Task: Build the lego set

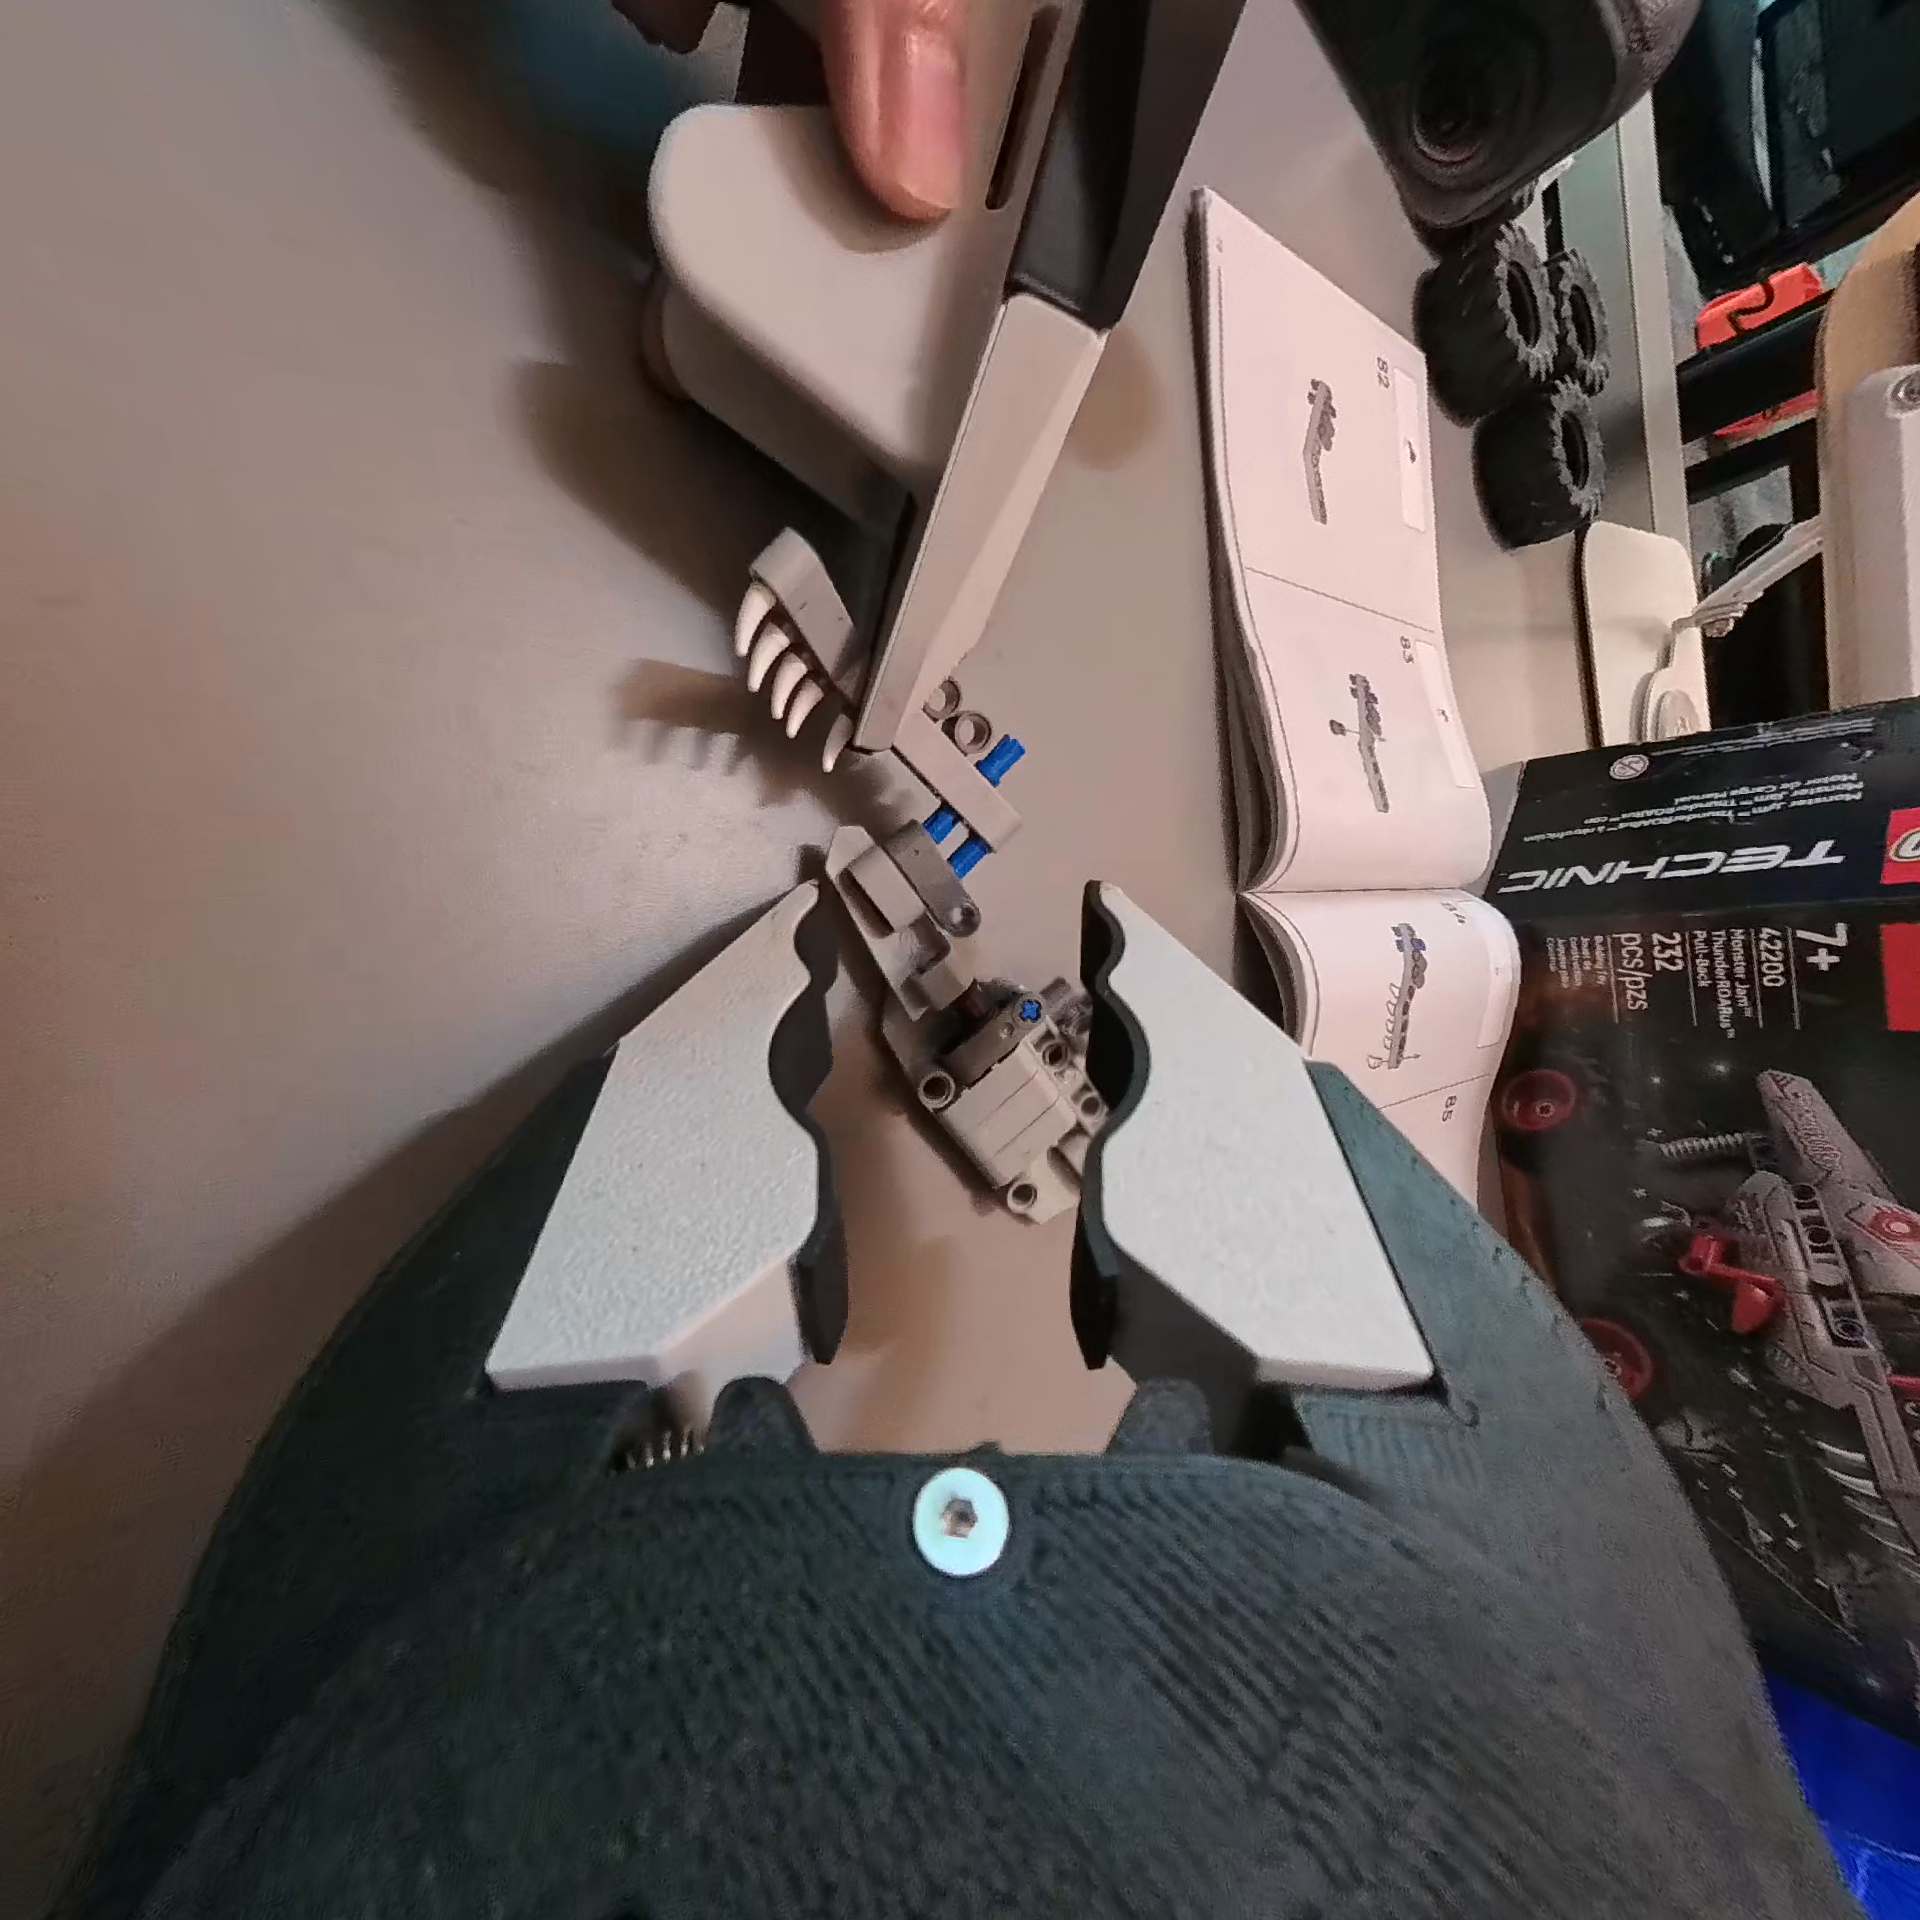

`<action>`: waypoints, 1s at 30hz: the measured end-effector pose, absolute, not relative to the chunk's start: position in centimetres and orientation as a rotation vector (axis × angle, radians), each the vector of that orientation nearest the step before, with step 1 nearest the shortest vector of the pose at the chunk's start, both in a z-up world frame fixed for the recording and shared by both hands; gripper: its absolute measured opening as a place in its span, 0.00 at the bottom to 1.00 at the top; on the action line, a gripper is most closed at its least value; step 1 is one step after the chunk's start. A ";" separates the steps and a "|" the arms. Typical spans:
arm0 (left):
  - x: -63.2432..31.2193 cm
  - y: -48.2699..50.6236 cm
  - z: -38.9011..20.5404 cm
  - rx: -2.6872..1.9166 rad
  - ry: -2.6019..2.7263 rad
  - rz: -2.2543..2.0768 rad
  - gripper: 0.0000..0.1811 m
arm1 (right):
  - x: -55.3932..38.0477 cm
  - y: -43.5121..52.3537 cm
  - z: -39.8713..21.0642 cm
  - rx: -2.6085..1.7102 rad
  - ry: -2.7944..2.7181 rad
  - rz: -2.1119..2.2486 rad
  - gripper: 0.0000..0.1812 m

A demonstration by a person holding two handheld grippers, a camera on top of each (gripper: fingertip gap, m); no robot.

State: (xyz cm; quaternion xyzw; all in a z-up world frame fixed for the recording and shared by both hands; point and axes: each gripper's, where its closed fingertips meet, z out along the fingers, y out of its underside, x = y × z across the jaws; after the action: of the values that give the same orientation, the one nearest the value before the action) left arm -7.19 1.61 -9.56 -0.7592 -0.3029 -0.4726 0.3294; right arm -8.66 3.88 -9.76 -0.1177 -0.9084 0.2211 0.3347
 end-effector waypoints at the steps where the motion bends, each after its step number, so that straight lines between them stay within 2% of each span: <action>1: -7.2 1.6 -9.7 -1.994 -0.795 -1.230 0.02 | -8.6 3.9 -9.8 -0.309 -2.370 0.578 0.25; 30: -7.0 2.1 -9.5 -2.159 -0.679 -1.214 0.02 | -8.0 3.9 -9.9 -0.202 -2.355 0.593 0.21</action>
State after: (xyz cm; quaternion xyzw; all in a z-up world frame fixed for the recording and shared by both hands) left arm -6.99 2.09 -9.48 -0.8063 -0.2538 -0.4533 0.2829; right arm -7.96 3.94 -9.86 -0.0776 -0.9071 0.2282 0.3452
